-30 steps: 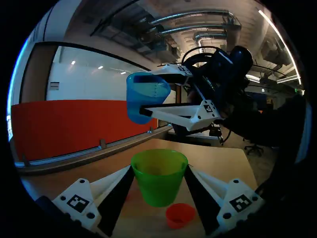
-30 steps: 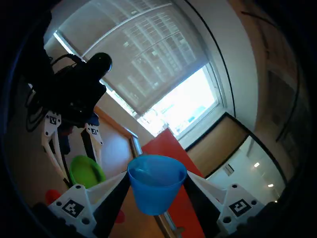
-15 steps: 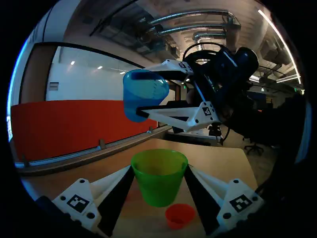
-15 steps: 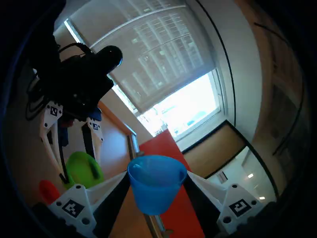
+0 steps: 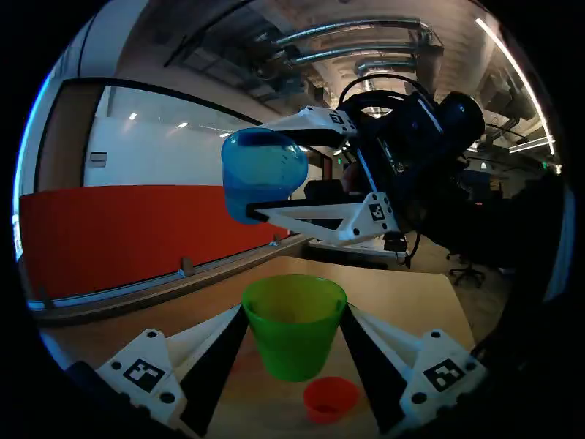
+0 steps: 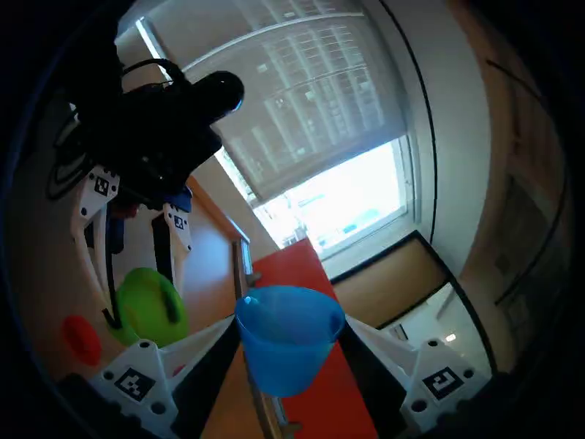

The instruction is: Pour water

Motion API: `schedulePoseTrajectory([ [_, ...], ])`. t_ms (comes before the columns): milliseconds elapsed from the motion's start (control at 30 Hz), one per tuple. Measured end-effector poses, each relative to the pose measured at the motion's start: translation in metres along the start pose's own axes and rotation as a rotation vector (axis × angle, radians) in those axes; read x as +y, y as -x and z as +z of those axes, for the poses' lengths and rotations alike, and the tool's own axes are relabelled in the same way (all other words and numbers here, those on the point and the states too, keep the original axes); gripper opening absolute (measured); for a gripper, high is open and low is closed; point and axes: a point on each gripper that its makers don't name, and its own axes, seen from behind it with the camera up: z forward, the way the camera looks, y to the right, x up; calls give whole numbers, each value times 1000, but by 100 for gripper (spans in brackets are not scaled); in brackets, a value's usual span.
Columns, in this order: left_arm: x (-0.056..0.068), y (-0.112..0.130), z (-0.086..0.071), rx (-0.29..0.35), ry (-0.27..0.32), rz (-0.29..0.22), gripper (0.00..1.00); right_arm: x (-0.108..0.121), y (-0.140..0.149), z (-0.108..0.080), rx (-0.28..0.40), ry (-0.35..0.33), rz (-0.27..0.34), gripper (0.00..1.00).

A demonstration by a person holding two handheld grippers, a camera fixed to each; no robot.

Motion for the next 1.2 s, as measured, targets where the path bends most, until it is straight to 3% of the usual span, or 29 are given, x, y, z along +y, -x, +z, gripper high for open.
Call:
schedulePoseTrajectory([
  [300, -1, -1, 0, 2, -2, 3, 87, 1, -1, 1, -5, 7, -58, 92],
  [1200, -2, 2, 2, -3, -5, 11, 87, 10, -4, 1, -5, 38, -121, 92],
])
